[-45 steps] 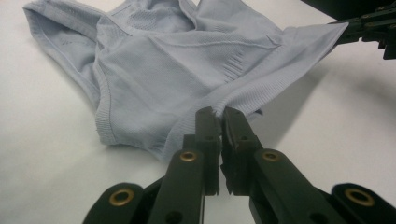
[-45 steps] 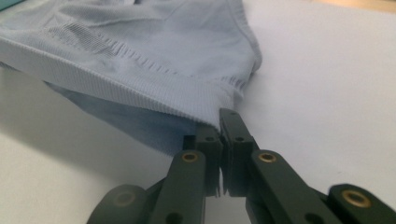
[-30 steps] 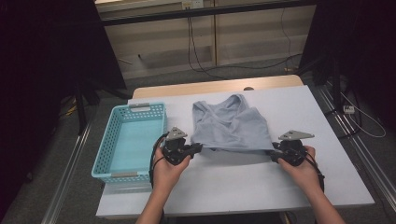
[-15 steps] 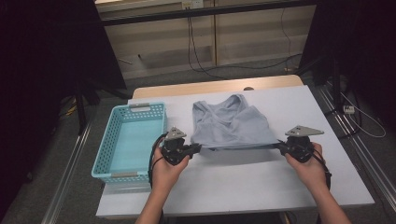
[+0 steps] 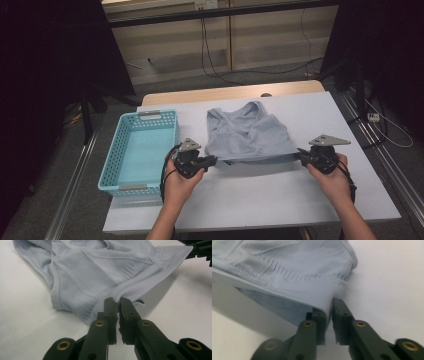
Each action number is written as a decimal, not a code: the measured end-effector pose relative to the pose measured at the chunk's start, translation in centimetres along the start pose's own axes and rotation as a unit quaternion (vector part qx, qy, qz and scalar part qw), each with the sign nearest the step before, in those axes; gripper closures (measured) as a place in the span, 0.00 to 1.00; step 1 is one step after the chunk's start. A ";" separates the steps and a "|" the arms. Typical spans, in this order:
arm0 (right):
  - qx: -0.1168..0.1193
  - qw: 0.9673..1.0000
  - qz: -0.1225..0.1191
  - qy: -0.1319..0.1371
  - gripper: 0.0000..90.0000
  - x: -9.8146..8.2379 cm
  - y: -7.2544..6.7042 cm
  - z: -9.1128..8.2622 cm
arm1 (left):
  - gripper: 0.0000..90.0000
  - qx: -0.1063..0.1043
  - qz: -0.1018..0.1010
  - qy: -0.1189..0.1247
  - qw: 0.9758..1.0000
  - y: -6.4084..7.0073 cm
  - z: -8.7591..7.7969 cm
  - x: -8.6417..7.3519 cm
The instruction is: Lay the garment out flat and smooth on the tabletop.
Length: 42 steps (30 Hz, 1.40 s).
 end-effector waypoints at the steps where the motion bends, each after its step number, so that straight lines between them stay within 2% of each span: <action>1: 0.002 1.000 0.000 -0.004 0.87 -0.2 -0.1 0.3 | 0.94 0.001 -0.003 -0.003 1.000 0.0 0.1 -0.1; 7: 0.005 1.000 0.011 -0.023 0.72 -0.9 -0.5 1.3 | 0.84 0.001 -0.007 -0.006 1.000 0.2 0.4 -0.6; 9: 0.008 1.000 0.014 -0.024 0.71 -1.0 -0.4 1.4 | 0.81 -0.003 -0.007 -0.011 1.000 0.2 0.6 -0.7; 14: 0.007 0.999 0.014 -0.030 0.70 -1.1 -0.7 1.6 | 0.66 -0.001 -0.009 -0.018 1.000 0.5 1.1 -1.1; 15: 0.007 0.999 0.012 -0.030 0.70 -1.1 -0.8 1.6 | 0.65 -0.001 -0.009 -0.028 1.000 0.6 1.2 -1.3; 20: 0.009 0.999 0.011 -0.030 0.70 -1.1 -0.9 1.6 | 0.51 -0.001 -0.019 -0.036 0.999 1.1 1.6 -1.9; 27: 0.008 0.999 0.012 -0.029 0.71 -1.0 -1.0 1.5 | 0.39 -0.004 -0.014 -0.066 0.998 1.8 2.3 -2.9; 29: 0.007 0.999 0.012 -0.029 0.72 -1.0 -1.0 1.5 | 0.37 0.001 -0.016 -0.065 0.998 2.1 2.8 -3.3; 30: 0.008 0.999 0.013 -0.029 0.73 -1.0 -1.1 1.5 | 0.37 -0.004 -0.012 -0.075 0.997 2.2 2.9 -3.5; 34: 0.013 0.999 0.010 -0.031 0.75 -1.0 -1.3 1.5 | 0.37 0.008 -0.006 -0.071 0.997 2.4 3.2 -3.6; 35: 0.016 0.999 0.009 -0.033 0.78 -1.1 -1.4 1.6 | 0.44 0.008 -0.014 -0.060 0.998 2.4 3.4 -3.6; 37: 0.023 0.999 0.007 -0.038 0.82 -1.2 -1.6 1.8 | 0.48 0.012 -0.016 -0.056 0.998 2.4 3.4 -3.6; 38: 0.026 0.999 0.006 -0.040 0.82 -1.2 -1.7 1.9 | 0.52 0.006 -0.015 -0.057 0.998 2.5 3.3 -3.6; 39: 0.025 0.999 0.007 -0.042 0.84 -1.3 -1.7 1.9 | 0.62 0.006 -0.015 -0.057 0.998 2.5 3.3 -3.6; 42: 0.034 0.998 0.006 -0.044 0.90 -1.3 -1.9 2.0 | 0.72 0.007 -0.010 -0.058 0.998 2.8 3.5 -3.6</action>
Point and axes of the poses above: each handheld gripper's, and its own axes: z roughly forward along the jaws, x roughly out of its top, y roughly to its right, the point moved 6 cm from there along z, roughly forward along the jaws, and after that the axes turned 7 degrees about x, right-handed, at the moved point
